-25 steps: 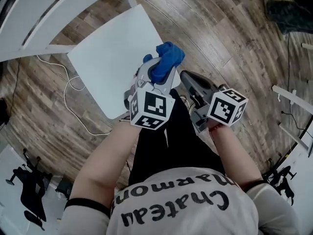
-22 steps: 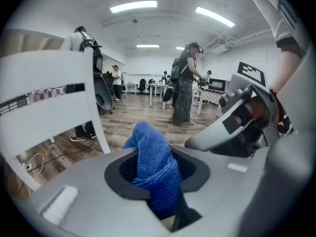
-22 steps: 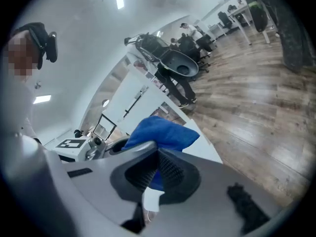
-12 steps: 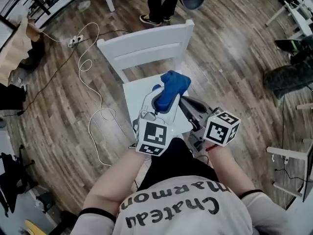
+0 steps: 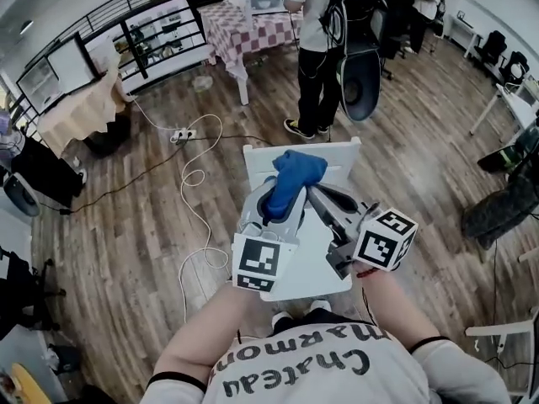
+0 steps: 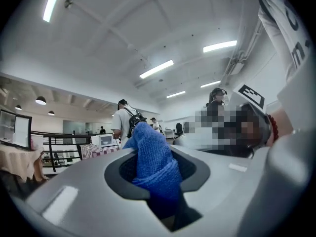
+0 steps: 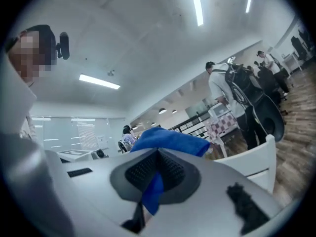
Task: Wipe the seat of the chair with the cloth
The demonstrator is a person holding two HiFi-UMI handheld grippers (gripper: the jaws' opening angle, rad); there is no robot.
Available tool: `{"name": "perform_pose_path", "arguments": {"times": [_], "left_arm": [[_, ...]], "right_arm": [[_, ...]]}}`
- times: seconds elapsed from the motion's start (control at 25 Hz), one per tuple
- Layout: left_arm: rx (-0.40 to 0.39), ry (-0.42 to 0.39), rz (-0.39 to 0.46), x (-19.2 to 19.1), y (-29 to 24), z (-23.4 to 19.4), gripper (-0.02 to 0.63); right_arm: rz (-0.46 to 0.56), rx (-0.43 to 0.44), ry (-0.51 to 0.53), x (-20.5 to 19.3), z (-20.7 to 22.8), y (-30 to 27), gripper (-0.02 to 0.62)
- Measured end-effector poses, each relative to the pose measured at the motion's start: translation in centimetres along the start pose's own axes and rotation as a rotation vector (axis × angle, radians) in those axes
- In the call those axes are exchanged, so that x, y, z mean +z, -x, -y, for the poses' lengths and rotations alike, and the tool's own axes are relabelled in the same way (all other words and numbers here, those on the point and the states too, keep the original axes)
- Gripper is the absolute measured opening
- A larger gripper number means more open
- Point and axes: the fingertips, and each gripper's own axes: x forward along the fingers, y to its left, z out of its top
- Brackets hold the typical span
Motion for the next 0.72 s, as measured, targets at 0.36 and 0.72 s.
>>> {"name": "perform_pose_path", "arguments": {"times": [0.36,0.72], "left_arm": [[0.122,0.015,0.113,7.6,4.2,-4.0,0.118],[0.229,-0.006,0.172,12.0,4.4,-4.2,0.118]], "right_arm": [[0.002,0.144,0.174,4.5,-5.5,-1.3,0.015],[-0.014,0.197,0.23,8.4,-4.2,0.3,0.015]]}}
